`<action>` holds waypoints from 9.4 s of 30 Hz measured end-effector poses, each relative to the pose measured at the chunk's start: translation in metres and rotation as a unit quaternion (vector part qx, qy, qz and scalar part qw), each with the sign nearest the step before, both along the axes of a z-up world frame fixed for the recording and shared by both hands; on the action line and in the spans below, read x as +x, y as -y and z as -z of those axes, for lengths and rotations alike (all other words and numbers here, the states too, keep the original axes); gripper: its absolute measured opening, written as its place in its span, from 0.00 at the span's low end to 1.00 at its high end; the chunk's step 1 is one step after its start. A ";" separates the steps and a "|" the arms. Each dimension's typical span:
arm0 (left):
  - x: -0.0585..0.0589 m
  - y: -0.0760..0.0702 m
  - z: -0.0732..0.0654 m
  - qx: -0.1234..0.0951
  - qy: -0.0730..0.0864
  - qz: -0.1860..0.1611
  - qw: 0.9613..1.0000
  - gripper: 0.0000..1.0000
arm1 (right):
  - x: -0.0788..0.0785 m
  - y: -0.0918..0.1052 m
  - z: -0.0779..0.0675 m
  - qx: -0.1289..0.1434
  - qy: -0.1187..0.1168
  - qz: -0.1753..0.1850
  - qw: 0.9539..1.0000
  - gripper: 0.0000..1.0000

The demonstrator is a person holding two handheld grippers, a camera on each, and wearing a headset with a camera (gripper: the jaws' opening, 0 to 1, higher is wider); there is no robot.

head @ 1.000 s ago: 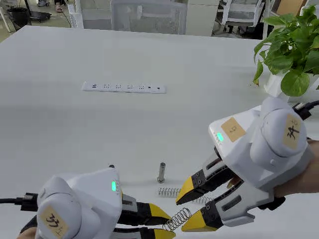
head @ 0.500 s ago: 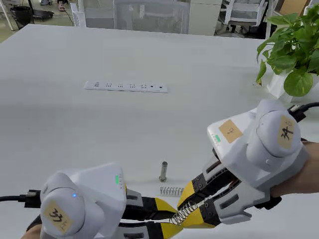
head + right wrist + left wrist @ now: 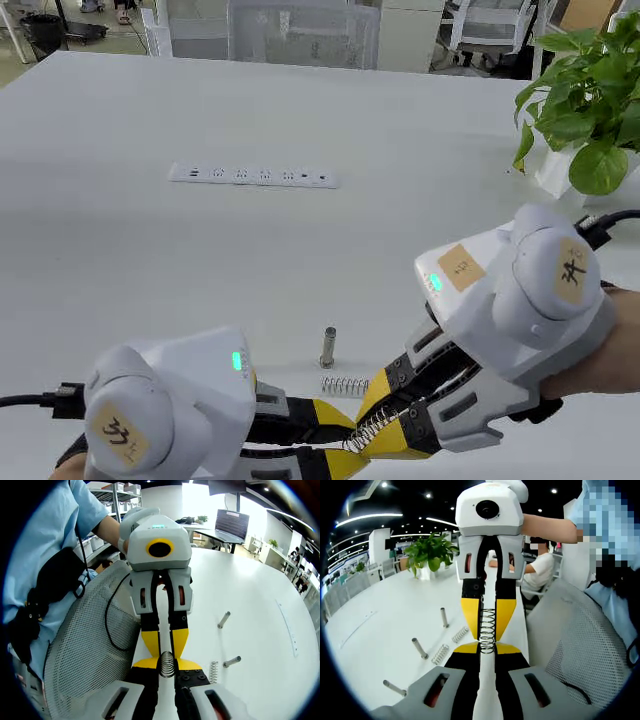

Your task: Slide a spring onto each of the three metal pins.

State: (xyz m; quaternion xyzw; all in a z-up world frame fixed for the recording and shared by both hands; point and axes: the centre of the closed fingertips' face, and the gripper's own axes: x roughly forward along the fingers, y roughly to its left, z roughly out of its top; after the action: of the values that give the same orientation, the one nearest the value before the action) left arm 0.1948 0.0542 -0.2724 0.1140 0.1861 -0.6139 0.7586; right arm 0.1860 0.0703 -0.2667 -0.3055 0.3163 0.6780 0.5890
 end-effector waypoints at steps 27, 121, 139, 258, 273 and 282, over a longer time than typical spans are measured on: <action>0.035 -0.058 0.014 0.002 0.006 -0.136 0.991 0.57 | 0.003 -0.003 0.007 -0.010 0.004 -0.009 1.000 0.08; 0.038 -0.138 0.038 0.026 -0.036 -0.249 0.967 0.97 | 0.125 -0.111 0.026 -0.206 0.125 -0.237 0.941 0.08; 0.036 -0.141 0.043 0.023 -0.045 -0.256 0.965 0.96 | 0.124 -0.110 0.036 -0.218 0.125 -0.250 0.935 0.08; 0.046 -0.149 0.037 0.003 -0.060 -0.277 0.959 0.93 | 0.112 -0.091 0.069 -0.092 0.056 -0.103 0.989 0.99; 0.048 -0.143 0.031 0.002 -0.056 -0.274 0.960 0.93 | 0.109 -0.053 0.052 -0.027 0.048 -0.011 0.998 0.99; 0.052 -0.138 0.028 -0.001 -0.055 -0.273 0.960 0.93 | 0.107 -0.026 0.044 0.000 0.049 0.039 0.998 0.99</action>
State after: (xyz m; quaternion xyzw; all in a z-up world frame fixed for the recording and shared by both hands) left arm 0.2465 0.1921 -0.3003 0.0240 0.2512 -0.3887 0.8861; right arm 0.2927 0.0966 -0.3110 -0.3259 0.2989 0.6383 0.6301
